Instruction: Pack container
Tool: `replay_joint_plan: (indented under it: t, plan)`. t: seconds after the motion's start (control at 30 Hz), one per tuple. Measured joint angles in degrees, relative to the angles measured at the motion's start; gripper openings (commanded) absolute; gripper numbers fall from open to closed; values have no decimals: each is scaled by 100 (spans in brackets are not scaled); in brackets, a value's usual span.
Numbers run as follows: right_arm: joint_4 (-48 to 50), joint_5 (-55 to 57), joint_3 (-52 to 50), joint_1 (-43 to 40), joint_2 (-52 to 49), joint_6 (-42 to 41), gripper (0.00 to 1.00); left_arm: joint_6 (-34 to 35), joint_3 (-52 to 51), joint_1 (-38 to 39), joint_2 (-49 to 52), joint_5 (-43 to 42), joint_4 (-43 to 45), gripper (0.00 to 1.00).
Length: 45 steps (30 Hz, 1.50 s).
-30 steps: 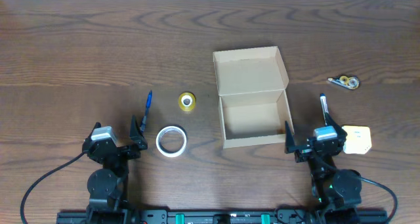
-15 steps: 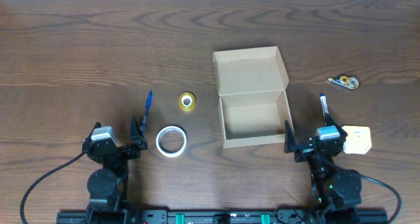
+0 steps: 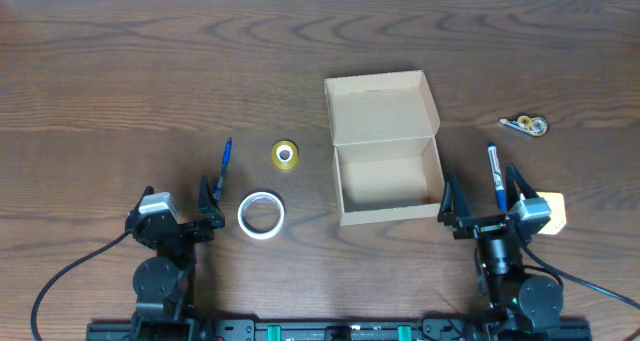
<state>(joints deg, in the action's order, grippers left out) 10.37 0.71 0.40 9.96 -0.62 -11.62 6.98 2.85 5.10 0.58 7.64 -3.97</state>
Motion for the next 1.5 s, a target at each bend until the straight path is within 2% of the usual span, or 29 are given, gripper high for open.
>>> replay_joint_plan:
  t: [0.13, 0.4, 0.7, 0.9, 1.03, 1.13, 1.23, 1.33, 1.5]
  plan:
    - [-57, 0, 0, 0, 0, -17, 99, 2, 0, 0, 0, 0, -2, 95]
    - [-1379, 15, 0, 0, -7, -20, 99, 2, 0, 0, 0, 0, 0, 95]
    - [-1425, -13, 0, 0, -7, -72, 99, 2, 0, 0, 0, 0, 0, 95]
    - [-1410, -243, 0, 0, -7, -785, 99, 2, -42, 0, 0, 2, 153, 95]
    - [-1366, -13, 0, 0, -4, -1338, 99, 52, -203, 0, 7, -136, 907, 95]
    - [-1102, 446, 0, 0, -7, -2389, 99, 114, -238, 0, 2, -501, 2144, 96]
    - [-474, 654, -2, 0, -7, -3123, 99, 199, -234, 0, 0, -883, 2763, 95]
    - [131, 518, 26, 0, 0, -2968, 99, 219, -164, 0, 0, -1187, 2531, 95]
    - [-570, 304, 575, 0, -9, -2103, 99, 219, 610, 0, 4, -1370, 1217, 95]
